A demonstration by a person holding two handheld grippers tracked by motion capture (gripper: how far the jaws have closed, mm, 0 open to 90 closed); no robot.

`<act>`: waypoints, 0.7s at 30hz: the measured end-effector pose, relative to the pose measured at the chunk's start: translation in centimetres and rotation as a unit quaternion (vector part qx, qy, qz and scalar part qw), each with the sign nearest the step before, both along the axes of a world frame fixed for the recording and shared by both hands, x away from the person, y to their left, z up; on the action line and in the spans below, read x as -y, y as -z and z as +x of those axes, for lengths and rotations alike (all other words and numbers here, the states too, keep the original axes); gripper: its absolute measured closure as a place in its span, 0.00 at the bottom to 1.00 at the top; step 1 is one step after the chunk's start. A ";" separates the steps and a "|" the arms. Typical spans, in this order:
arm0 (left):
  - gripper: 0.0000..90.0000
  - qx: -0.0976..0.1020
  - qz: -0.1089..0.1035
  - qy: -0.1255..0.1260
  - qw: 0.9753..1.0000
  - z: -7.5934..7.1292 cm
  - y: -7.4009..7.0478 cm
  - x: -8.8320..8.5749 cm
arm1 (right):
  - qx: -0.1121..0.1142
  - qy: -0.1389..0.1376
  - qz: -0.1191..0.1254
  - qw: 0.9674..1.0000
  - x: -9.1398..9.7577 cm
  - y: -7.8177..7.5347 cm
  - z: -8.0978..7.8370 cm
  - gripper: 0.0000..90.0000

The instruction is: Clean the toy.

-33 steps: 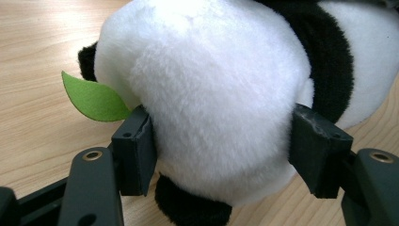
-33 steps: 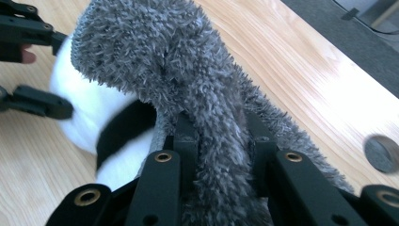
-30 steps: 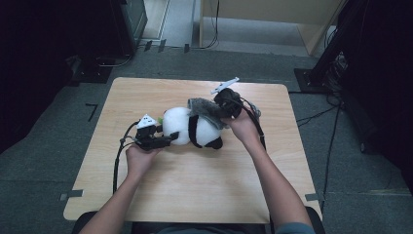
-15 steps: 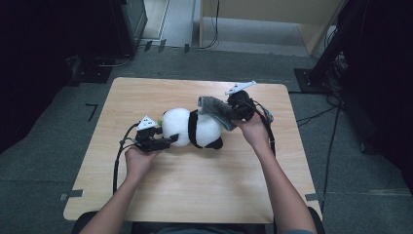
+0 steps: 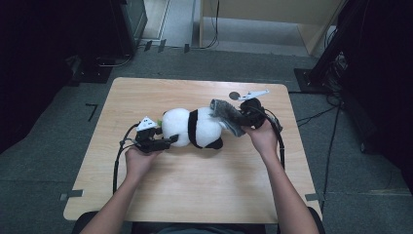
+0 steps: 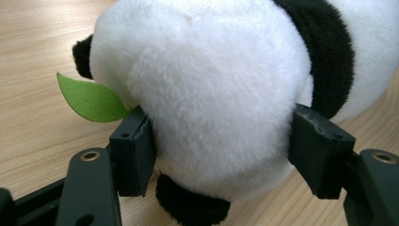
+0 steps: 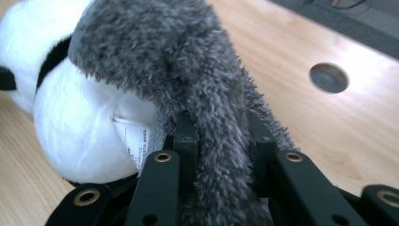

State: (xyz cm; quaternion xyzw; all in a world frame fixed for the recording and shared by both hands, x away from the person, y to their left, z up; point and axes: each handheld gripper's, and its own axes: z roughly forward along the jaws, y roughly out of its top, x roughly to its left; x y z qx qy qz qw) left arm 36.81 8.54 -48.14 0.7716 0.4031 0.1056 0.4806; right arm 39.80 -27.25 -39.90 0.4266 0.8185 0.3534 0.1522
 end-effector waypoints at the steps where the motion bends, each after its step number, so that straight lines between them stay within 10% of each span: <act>1: 0.34 0.000 0.000 0.000 1.000 0.0 0.0 0.0 | 0.006 -0.001 0.000 1.000 -0.1 0.2 -0.1 0.81; 21: 0.35 0.004 -0.003 0.000 1.000 -0.1 0.2 0.0 | 0.026 0.013 0.072 0.997 -0.4 4.9 -1.7 0.82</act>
